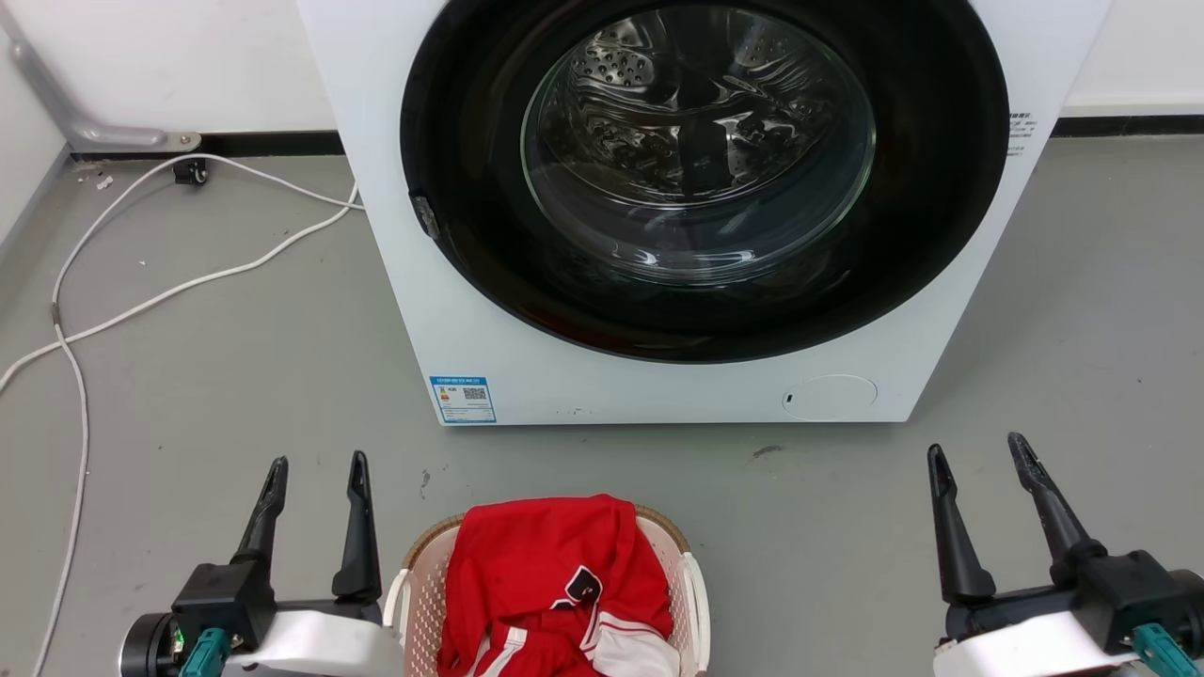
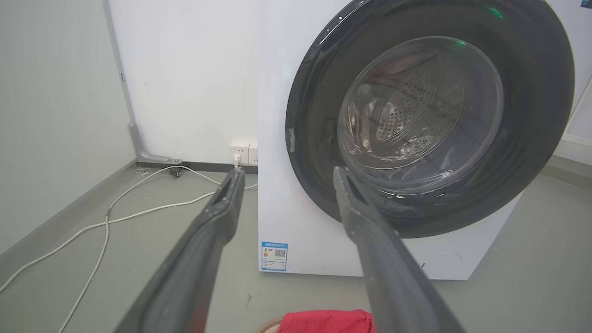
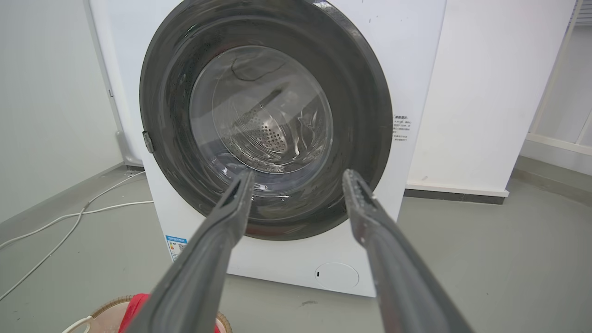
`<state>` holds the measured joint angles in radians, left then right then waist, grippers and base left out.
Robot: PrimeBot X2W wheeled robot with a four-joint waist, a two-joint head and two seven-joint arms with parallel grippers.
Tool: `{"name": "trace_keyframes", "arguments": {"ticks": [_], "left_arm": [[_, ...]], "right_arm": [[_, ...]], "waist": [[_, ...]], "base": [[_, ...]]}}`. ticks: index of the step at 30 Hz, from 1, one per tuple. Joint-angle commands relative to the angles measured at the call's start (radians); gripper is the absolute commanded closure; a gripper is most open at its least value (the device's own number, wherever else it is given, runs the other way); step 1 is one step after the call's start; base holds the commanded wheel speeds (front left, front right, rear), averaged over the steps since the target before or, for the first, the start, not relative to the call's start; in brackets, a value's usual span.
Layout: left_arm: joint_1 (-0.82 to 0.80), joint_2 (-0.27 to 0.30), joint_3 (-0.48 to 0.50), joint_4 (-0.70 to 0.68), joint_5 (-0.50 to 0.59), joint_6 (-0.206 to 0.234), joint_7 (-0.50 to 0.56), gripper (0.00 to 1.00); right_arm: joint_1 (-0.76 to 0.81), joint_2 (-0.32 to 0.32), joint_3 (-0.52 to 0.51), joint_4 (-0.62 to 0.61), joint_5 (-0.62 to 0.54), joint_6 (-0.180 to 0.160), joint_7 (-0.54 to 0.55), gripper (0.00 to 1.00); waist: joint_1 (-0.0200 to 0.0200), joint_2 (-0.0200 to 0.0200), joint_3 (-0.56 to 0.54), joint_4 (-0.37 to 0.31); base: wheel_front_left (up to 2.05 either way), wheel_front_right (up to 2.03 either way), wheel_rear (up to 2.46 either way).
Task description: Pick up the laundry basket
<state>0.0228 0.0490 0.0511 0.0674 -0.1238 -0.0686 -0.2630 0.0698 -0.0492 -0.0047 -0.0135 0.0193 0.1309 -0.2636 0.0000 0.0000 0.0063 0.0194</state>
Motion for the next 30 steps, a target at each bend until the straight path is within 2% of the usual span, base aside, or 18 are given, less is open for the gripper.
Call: {"name": "trace_keyframes", "arguments": {"ticks": [1,8,13,18,30], "left_arm": [[-0.002,0.002,0.006,0.008,0.009,0.004,-0.003,0.00],[-0.048,0.002,0.070,0.112,0.038,-0.013,-0.003,0.00],[-0.108,0.022,0.093,0.236,0.046,-0.037,-0.003,0.00],[-0.201,0.046,0.103,0.355,0.030,-0.052,-0.003,0.00],[-0.440,0.108,0.056,0.710,0.012,-0.061,-0.003,0.00]], "right_arm": [[-0.011,-0.002,0.006,0.004,0.005,0.000,-0.002,0.00],[-0.067,-0.001,0.065,0.070,0.002,0.000,-0.002,0.00],[-0.138,-0.001,0.100,0.159,-0.014,0.000,-0.002,0.00],[-0.234,-0.001,0.168,0.320,-0.063,0.000,-0.002,0.00],[-0.518,-0.012,0.302,0.681,-0.066,0.000,-0.002,0.00]], "waist": [[0.0000,0.0000,0.001,0.001],[0.0000,0.0000,0.029,0.002],[0.0000,0.0000,0.093,0.009],[0.0000,0.0000,0.186,0.011],[0.0000,0.0000,0.439,0.011]], "base": [[0.00,0.00,0.00],[0.00,0.00,0.00],[0.00,0.00,0.00],[0.00,0.00,0.00],[0.00,0.00,0.00]]}}
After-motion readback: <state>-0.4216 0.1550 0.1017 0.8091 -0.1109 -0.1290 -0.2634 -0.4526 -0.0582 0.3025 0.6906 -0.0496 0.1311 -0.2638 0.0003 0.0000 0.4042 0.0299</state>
